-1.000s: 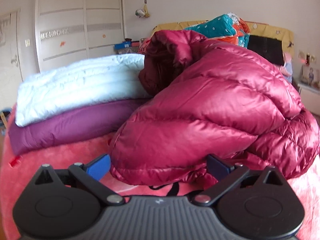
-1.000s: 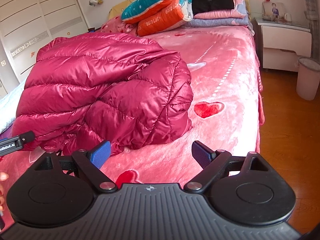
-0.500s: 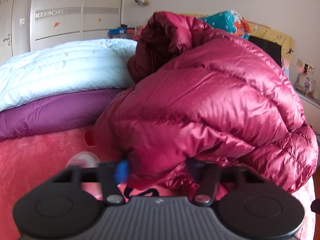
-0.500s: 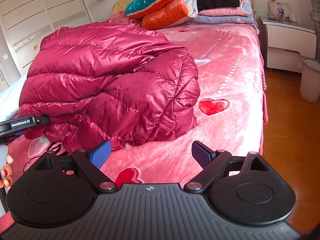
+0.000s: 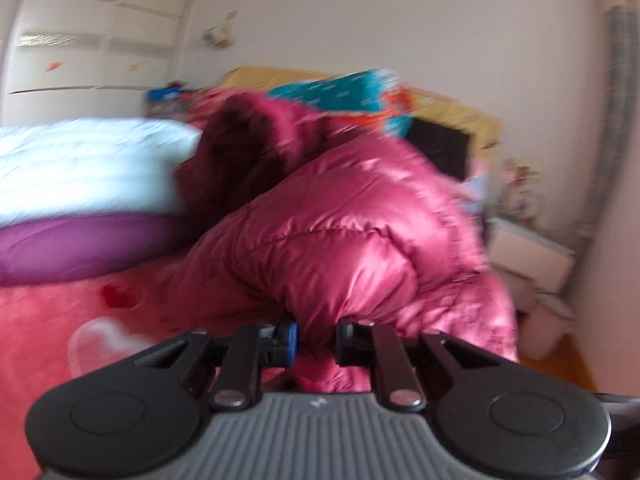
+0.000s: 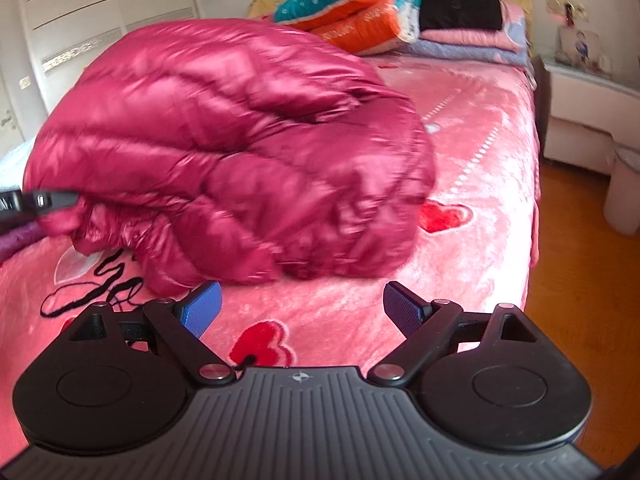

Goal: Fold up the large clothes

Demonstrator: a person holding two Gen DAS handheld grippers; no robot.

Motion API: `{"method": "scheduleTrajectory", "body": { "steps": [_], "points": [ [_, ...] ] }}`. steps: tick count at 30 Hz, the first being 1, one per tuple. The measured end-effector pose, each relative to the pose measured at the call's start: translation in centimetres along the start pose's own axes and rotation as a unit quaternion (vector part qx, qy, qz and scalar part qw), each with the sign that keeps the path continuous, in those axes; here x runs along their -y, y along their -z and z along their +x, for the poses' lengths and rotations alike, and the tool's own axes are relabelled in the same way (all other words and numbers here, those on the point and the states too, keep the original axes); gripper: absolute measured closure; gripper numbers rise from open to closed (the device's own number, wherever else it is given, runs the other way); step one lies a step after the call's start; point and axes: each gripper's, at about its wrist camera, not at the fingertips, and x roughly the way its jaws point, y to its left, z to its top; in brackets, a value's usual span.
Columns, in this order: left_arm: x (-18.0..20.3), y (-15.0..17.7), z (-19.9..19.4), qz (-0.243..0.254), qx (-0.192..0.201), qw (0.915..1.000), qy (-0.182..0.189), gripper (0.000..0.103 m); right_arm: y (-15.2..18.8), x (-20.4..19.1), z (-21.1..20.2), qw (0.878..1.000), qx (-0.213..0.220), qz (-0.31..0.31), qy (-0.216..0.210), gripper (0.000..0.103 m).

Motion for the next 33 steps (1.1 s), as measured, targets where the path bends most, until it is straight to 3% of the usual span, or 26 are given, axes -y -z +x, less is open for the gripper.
{"method": "scheduleTrajectory", "body": {
  "steps": [6,10,13,18,20,22,28,30,33],
  "points": [
    [2.6,0.7,-0.9,0.029,-0.004,0.9926,0.118,0.090,-0.1,2.3,-0.8,0.998,0.004,0.062,0.027,0.000],
    [3.3,2.5,0.0,0.053,-0.043,0.9837,0.166,0.090,0.0,5.0,-1.5,0.989,0.007,0.141,0.049,0.000],
    [3.2,3.6,0.8,0.058,-0.080,0.9766,0.191,0.088,0.2,5.8,-1.9,0.985,0.007,0.161,0.058,0.000],
    [2.2,3.0,0.5,0.061,-0.097,0.9701,0.214,0.080,0.1,5.0,-2.4,0.988,0.001,0.135,0.072,0.000],
    [1.6,2.3,0.2,0.055,-0.097,0.9664,0.232,0.072,-0.1,4.5,-2.6,0.990,0.004,0.125,0.069,0.000],
    [1.0,1.8,0.1,0.051,-0.090,0.9620,0.253,0.056,-0.4,4.1,-3.1,0.992,0.011,0.108,0.068,0.000],
    [-1.4,0.6,-2.1,0.050,-0.051,0.9475,0.312,0.026,-1.2,1.2,-4.5,0.998,0.033,0.044,0.033,0.000],
    [-2.3,0.1,-2.5,0.047,-0.028,0.9434,0.327,0.024,-1.2,0.0,-4.7,0.999,0.032,0.023,0.024,0.000],
    [-4.0,-0.5,-3.4,0.029,0.016,0.9485,0.315,0.017,-0.8,-2.9,-4.8,0.998,0.035,-0.054,0.026,0.000]
  ]
}}
